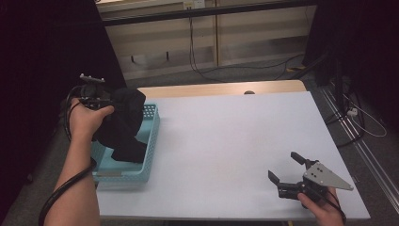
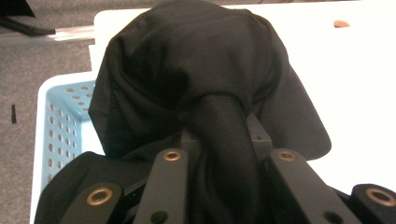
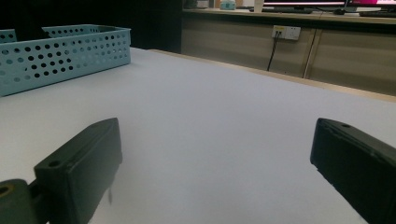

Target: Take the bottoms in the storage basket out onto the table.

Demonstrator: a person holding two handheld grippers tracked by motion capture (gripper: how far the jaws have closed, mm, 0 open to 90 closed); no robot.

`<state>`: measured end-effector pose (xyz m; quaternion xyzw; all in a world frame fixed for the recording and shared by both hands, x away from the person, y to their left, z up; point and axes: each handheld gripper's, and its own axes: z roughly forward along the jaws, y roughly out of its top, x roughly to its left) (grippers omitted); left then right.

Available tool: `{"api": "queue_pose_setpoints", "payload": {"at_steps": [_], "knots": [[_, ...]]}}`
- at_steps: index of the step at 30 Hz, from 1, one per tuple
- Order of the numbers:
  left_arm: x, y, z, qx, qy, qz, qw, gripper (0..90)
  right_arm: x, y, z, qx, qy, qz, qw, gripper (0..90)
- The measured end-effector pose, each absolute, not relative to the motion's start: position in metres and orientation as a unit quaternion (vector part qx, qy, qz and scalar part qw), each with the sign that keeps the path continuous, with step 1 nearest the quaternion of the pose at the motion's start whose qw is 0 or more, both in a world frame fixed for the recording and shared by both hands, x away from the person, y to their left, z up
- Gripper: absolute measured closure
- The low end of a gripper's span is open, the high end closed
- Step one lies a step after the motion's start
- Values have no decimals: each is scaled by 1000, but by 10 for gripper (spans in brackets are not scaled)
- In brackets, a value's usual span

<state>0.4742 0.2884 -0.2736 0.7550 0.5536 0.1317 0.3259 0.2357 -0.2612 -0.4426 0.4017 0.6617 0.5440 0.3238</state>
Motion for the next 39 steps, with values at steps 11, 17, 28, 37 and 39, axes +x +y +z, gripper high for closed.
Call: {"api": "queue_pose_setpoints", "payload": {"at_steps": [11,17,28,37,39], "knots": [[469,303,-339,774,568,109,259,753,236,-263,-443,399,664,542,325,14],[458,311,-384,780,567,92,248,734,237,-261,-443,397,667,542,323,14],[464,306,-412,795,569,120,175,124,236,-259,-443,393,670,541,321,14],[465,304,-438,781,586,113,182,0,235,-261,-443,392,669,543,321,14],[464,306,-438,781,584,113,189,10,235,-260,-443,393,670,543,320,14]]}}
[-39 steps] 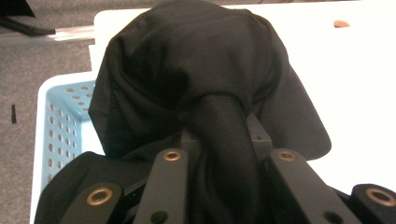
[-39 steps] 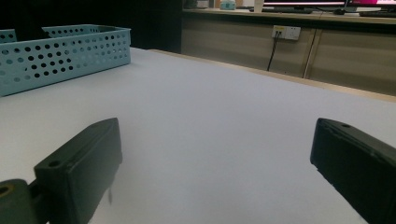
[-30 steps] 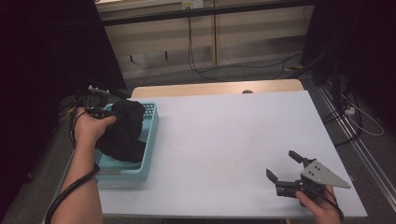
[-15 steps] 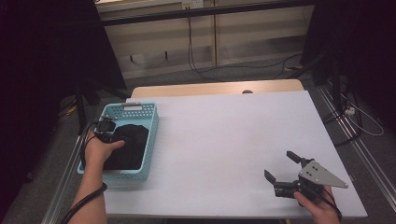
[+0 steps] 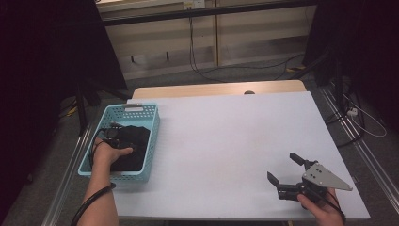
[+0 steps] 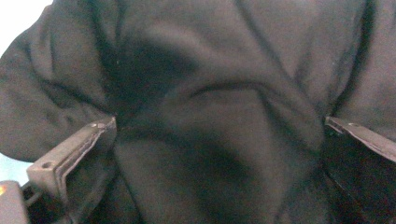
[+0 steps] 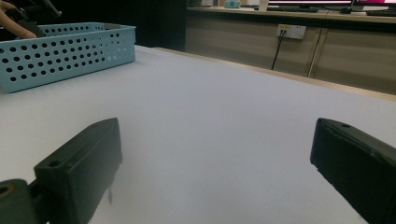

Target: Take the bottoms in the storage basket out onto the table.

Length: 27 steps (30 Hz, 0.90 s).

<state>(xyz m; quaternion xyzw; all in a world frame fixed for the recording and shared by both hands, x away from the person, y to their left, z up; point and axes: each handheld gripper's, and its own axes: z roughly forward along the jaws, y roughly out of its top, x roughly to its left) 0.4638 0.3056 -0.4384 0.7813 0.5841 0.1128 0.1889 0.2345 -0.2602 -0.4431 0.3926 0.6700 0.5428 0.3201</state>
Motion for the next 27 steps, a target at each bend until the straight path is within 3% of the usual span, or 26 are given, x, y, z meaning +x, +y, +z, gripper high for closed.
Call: {"api": "queue_pose_setpoints", "payload": {"at_steps": [3,13,17,27], "knots": [[463,304,-434,786,580,108,185,99,234,-260,-442,390,669,544,322,15],[461,299,-428,779,581,112,207,634,234,-259,-441,389,670,543,324,15],[460,298,-428,773,587,108,214,692,235,-260,-441,391,668,543,325,15],[466,301,-424,764,600,100,215,726,235,-261,-442,393,667,542,326,15]]}}
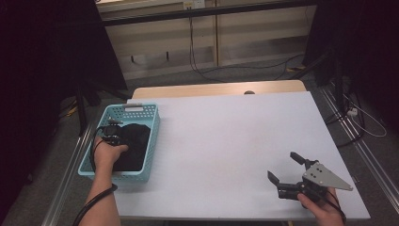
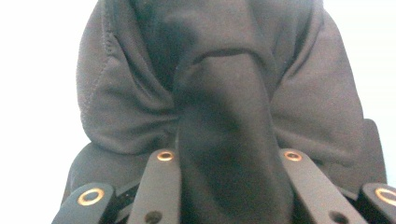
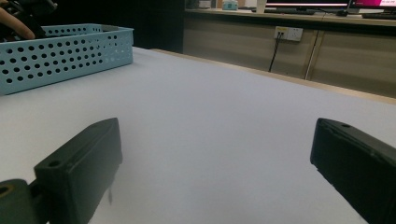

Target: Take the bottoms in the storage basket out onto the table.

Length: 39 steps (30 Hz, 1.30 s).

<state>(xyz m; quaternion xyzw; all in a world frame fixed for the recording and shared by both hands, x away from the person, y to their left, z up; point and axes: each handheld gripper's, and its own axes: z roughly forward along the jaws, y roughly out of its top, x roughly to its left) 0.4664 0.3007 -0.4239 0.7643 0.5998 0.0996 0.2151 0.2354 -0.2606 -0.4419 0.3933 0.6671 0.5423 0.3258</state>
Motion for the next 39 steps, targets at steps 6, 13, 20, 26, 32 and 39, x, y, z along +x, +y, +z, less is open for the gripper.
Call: {"api": "queue_pose_setpoints", "payload": {"at_steps": [6,13,20,26,32,39], "knots": [[477,298,-417,758,602,121,220,740,236,-261,-443,395,666,544,322,15],[480,304,-382,742,611,131,243,751,237,-263,-444,399,664,544,321,15],[474,305,-324,727,607,142,286,754,238,-261,-443,397,665,546,320,14],[472,291,-280,736,584,154,304,757,239,-259,-443,393,667,545,321,15],[470,262,-253,743,553,150,346,757,238,-260,-443,395,666,545,322,15],[464,219,-232,760,502,138,388,757,238,-260,-442,395,666,545,322,15]]}}
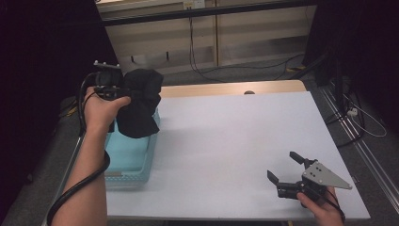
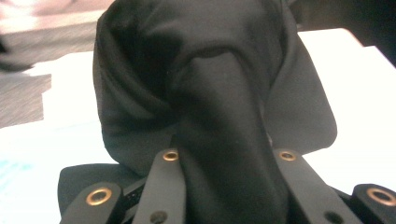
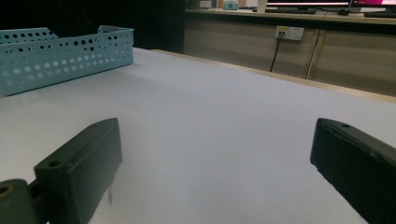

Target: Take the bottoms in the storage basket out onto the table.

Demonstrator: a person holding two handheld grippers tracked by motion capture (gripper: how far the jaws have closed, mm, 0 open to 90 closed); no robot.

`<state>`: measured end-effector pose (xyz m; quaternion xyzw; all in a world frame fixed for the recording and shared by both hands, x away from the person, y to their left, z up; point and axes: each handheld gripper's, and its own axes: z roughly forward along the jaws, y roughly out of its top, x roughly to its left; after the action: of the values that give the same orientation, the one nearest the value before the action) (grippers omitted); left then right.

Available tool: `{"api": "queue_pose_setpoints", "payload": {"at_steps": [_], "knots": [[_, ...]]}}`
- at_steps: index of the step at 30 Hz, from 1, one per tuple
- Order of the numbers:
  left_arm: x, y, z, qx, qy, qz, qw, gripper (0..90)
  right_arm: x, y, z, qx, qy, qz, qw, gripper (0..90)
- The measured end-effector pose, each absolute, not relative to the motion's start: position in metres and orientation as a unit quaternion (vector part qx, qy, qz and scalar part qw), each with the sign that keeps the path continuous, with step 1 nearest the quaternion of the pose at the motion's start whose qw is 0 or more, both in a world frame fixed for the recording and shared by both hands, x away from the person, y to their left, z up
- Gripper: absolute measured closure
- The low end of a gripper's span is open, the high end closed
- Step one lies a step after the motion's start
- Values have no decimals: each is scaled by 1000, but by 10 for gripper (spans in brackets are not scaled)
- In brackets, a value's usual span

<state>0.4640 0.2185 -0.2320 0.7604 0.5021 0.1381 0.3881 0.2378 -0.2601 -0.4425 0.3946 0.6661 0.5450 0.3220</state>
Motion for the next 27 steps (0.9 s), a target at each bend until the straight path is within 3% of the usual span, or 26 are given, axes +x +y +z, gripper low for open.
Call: {"api": "queue_pose_setpoints", "payload": {"at_steps": [10,27], "knots": [[447,147,-201,792,412,116,435,756,239,-260,-443,393,668,544,322,14],[427,81,-291,828,351,41,435,749,239,-260,-443,396,668,541,324,14]]}}
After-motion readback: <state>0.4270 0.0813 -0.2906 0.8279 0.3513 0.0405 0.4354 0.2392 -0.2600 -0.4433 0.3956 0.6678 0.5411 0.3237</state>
